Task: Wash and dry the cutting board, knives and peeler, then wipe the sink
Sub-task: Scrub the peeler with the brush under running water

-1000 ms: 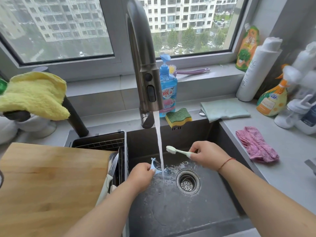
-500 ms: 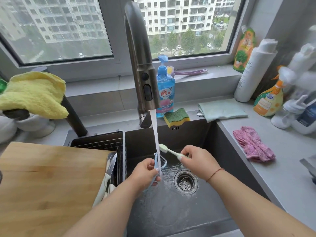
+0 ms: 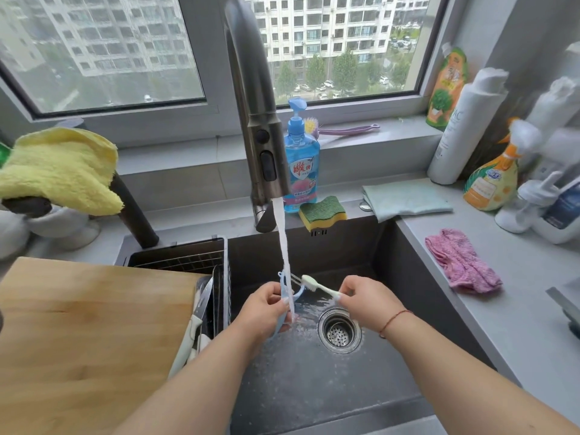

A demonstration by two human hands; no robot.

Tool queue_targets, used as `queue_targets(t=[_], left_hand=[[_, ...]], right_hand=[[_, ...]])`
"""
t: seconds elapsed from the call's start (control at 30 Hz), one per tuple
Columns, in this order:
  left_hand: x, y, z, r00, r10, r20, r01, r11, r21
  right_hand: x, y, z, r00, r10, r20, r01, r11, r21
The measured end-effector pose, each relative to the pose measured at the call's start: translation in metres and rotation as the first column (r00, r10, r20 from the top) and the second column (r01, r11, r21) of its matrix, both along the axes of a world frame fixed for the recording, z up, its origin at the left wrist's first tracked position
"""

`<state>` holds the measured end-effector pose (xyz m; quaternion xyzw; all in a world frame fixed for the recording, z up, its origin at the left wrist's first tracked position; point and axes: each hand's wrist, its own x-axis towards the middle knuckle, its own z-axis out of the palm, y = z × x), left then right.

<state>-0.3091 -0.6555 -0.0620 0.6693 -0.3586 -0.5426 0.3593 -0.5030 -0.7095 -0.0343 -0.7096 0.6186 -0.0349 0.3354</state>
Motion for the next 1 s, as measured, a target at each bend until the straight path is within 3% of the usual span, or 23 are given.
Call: queue_targets(t=[0.13,0.23,0.43,0.63,0.73,0.83,1.0], left_hand=[[0.000,-0.001,0.004,0.996,0.028,-0.091,-0.025,0.999,0.024],[-0.006,-0.005,0.008,0.994,0.041,-0.105,-0.038,0.999,0.032],[-0.015,-0.005,0.007,0.995,0.026,-0.101,-0.019,0.998,0.067],[-0.021,-0.013,0.007,0.936,0.265,-0.233,-0.201,0.943,0.266],[-0.014,-0.014,0.002,0.882,0.326,-0.339,-0.230,0.928,0.294],[-0.006,-0.017,-0.006,0.887,0.334,-0.319,-0.229,0.918,0.323],[-0.009,-0.014,-0.001,0.883,0.300,-0.362,-0.183,0.929,0.323]], right_hand=[[-0.001,0.001,0.001,0.996,-0.014,0.088,0.020,0.998,-0.066],[0.002,0.004,-0.001,0.997,0.078,0.001,-0.078,0.994,-0.076],[-0.008,-0.001,0.004,0.996,0.053,-0.071,-0.061,0.991,-0.118],[0.006,0.008,0.000,0.991,0.133,0.008,-0.130,0.982,-0.133],[0.005,0.007,-0.001,0.989,0.145,-0.029,-0.147,0.981,-0.124],[0.009,0.012,0.001,0.967,0.256,0.011,-0.256,0.966,-0.042],[0.004,0.004,0.003,0.986,0.164,-0.036,-0.168,0.979,-0.118]])
